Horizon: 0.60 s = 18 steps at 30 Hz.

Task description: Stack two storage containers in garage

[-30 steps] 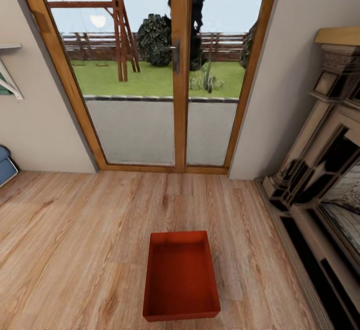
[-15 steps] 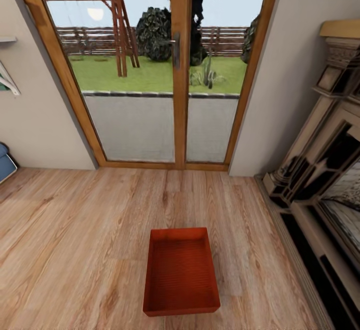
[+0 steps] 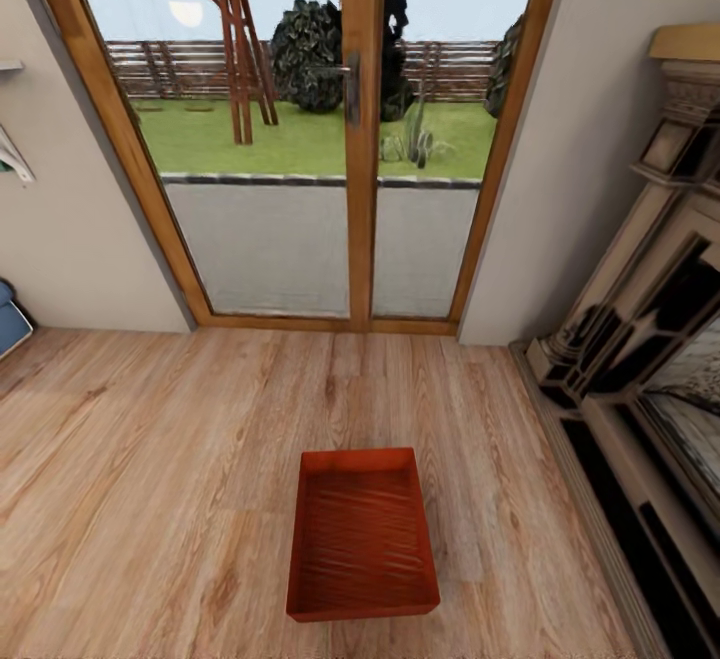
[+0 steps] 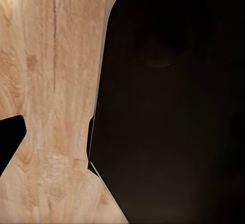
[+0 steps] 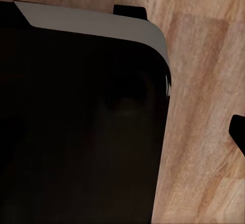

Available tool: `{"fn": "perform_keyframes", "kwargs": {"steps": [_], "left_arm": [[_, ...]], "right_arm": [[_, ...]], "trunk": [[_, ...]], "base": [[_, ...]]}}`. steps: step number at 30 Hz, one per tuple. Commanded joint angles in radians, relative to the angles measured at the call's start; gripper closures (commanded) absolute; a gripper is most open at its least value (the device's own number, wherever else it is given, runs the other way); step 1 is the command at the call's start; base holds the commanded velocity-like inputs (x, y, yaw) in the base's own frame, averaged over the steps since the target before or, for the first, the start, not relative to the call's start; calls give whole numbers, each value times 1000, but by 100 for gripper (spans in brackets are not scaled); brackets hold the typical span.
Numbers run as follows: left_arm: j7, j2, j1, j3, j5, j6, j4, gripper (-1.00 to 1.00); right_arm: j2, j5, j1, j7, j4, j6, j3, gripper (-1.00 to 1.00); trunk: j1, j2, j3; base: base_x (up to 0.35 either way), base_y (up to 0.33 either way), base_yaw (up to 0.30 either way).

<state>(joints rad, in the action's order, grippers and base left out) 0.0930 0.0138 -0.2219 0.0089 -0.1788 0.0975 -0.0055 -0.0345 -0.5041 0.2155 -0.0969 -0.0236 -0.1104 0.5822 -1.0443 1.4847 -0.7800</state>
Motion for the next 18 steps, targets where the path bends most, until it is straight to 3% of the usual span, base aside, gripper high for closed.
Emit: {"fn": "perform_keyframes", "kwargs": {"steps": [1,18], "left_arm": [[2,0,0,0,-7,4,-1,-100],[2,0,-1,0,-7,4,-1,-100]], "right_arm": [[-1,-8,1,-1,-2,-5,8,-100],[-2,-8,1,0,-2,-5,8,-100]], "trunk": [[0,0,-2],[0,0,-30]], "base": [[0,0,0],[0,0,0]]}}
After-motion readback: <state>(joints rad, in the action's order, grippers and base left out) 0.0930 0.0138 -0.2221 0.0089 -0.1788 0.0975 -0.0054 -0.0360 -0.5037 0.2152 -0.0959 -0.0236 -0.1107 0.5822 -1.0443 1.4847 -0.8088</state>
